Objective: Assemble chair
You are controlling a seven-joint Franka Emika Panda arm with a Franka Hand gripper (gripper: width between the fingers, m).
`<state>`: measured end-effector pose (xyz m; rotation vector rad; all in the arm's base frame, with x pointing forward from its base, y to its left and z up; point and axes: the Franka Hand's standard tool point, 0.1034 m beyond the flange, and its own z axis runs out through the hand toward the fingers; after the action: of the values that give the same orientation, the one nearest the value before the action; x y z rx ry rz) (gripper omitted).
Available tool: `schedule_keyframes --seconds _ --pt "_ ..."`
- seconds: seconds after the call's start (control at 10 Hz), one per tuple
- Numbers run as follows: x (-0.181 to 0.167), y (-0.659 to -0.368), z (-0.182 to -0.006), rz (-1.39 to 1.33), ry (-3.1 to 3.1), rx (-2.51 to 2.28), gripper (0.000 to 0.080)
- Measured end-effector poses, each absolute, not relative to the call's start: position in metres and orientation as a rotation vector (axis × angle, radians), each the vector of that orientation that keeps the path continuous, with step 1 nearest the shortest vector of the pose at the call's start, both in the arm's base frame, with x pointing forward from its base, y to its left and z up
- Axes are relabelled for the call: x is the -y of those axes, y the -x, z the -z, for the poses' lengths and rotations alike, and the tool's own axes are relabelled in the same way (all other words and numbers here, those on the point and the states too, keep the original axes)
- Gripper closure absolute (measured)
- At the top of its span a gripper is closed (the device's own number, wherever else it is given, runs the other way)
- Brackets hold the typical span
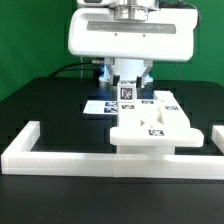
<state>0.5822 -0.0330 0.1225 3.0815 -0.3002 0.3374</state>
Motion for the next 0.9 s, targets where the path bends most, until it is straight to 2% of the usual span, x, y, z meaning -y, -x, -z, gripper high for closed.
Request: schedule_keyframes --seconds 0.9 --pt "0.0293 -0.5845 -0.1224 -0.356 -2.864 1.37 0.0512"
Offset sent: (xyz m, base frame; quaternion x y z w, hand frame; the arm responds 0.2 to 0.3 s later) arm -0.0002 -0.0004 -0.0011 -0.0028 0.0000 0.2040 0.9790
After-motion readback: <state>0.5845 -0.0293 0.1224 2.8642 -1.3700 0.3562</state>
